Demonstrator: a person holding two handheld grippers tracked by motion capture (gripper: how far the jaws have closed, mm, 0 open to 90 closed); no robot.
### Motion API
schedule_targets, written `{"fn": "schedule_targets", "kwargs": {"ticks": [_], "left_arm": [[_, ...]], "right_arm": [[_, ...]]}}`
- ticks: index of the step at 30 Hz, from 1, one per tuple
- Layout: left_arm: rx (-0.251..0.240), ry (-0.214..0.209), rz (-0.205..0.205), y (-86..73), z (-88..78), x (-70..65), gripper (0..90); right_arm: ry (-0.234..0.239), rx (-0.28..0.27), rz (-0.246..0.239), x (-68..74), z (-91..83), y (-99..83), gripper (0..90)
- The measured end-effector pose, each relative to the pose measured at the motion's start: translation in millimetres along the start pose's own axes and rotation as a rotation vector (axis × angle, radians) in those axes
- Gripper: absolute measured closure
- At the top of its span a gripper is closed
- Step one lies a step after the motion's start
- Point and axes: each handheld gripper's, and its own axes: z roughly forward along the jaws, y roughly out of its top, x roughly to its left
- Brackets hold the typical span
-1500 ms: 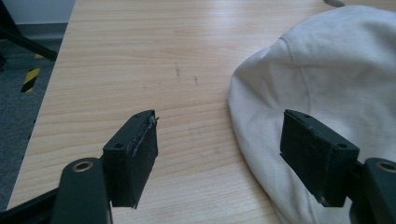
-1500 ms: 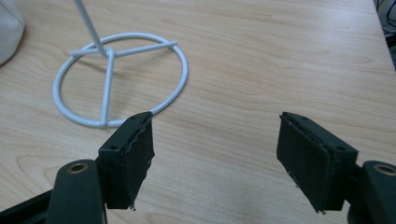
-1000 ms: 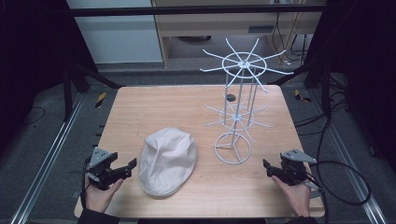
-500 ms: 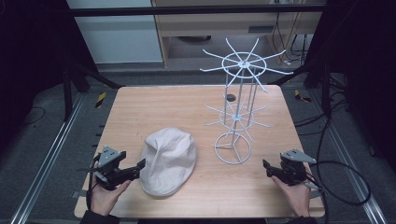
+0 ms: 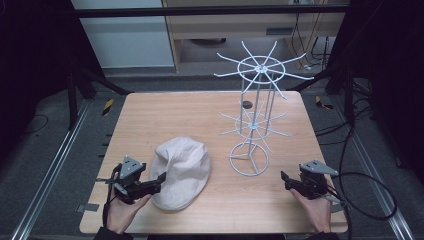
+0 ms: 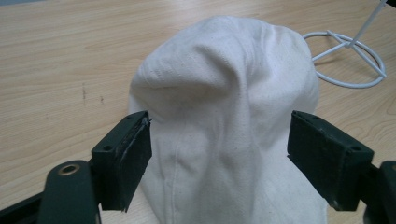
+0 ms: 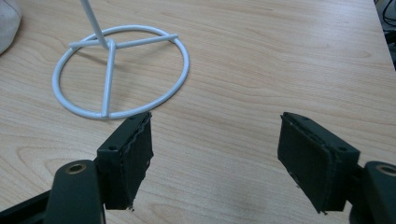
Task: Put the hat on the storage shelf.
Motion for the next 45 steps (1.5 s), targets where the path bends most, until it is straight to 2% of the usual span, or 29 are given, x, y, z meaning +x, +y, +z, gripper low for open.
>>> {"fn": "schedule_targets", "kwargs": {"ticks": [14,17,24,30,37,45], "left_arm": [[0.048,0.004,0.007,6.3,18.8,-10.5,29.3],[0.051,0.005,0.017,7.4,23.1,-11.3,31.0],[0.058,0.016,0.028,9.3,31.3,-15.8,37.9],[0.083,0.021,0.043,11.0,43.9,-21.3,41.0],[0.107,0.023,0.035,9.9,55.1,-22.3,52.2],[0.131,0.041,0.035,8.8,62.7,-21.6,58.2]], "right_arm": [[0.007,-0.007,0.003,-0.2,1.1,0.2,26.9],[0.017,-0.006,0.016,0.4,0.7,0.6,27.3],[0.021,-0.013,0.008,-0.1,0.8,0.4,28.0],[0.025,-0.014,0.007,0.2,0.8,0.3,28.4],[0.025,-0.013,0.007,0.0,1.0,0.4,28.6],[0.025,-0.012,0.006,0.0,1.5,0.4,28.8]]}}
